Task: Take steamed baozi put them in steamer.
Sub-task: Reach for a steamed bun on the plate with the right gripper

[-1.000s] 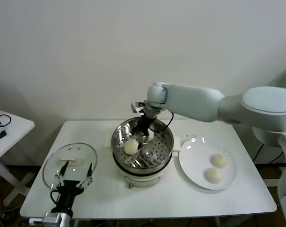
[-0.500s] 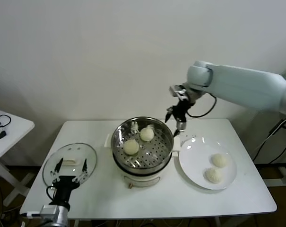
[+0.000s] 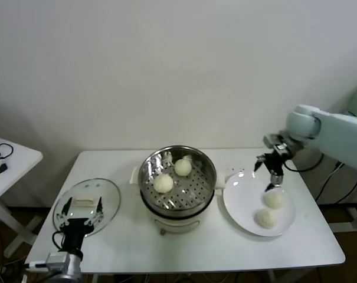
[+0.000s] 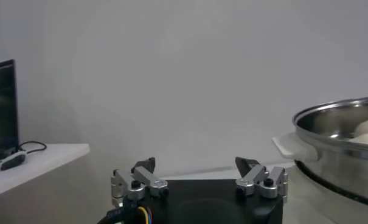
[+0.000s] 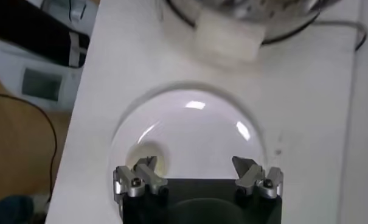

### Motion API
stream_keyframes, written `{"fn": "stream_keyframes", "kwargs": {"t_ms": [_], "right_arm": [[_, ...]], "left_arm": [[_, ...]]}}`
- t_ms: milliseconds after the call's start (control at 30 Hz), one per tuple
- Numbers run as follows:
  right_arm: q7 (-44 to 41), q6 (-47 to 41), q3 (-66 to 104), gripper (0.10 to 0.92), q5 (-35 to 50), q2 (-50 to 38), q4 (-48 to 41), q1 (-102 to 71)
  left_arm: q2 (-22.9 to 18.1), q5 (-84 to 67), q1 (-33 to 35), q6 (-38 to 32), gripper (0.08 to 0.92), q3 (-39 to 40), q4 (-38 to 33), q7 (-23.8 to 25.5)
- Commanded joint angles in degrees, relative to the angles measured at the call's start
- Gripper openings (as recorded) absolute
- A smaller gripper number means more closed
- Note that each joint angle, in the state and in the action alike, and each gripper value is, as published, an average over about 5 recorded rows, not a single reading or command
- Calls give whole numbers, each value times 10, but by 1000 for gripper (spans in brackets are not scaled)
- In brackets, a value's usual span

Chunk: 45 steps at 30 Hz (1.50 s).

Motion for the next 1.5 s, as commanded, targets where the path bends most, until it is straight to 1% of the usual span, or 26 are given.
{"fn": "stream_keyframes", "kwargs": {"t_ms": [33, 267, 600, 1000, 1100, 1300, 1500], "right_arm": [[14, 15, 112, 823, -101, -63, 2, -174], [18, 19, 147, 823, -112, -32, -17, -230], [20, 26, 160, 823, -121, 4, -47, -252], [18, 25, 161, 821, -125, 15, -54, -253], [17, 25, 161, 801, -126, 15, -56, -250], [17, 27, 164, 710, -136, 13, -58, -250], [17, 28, 168, 688, -135, 12, -53, -243]], "left_arm": [[-1, -2, -1, 10, 823, 0, 0, -8], [-4, 5, 4, 11, 823, 0, -1, -7], [-6, 6, 5, 9, 823, -4, 9, -9], [-4, 5, 2, 9, 823, -3, 15, -11], [-4, 5, 2, 9, 823, -3, 16, -11], [-5, 5, 4, 8, 823, -2, 15, -12], [-6, -1, 5, 12, 823, -1, 13, -22]]}}
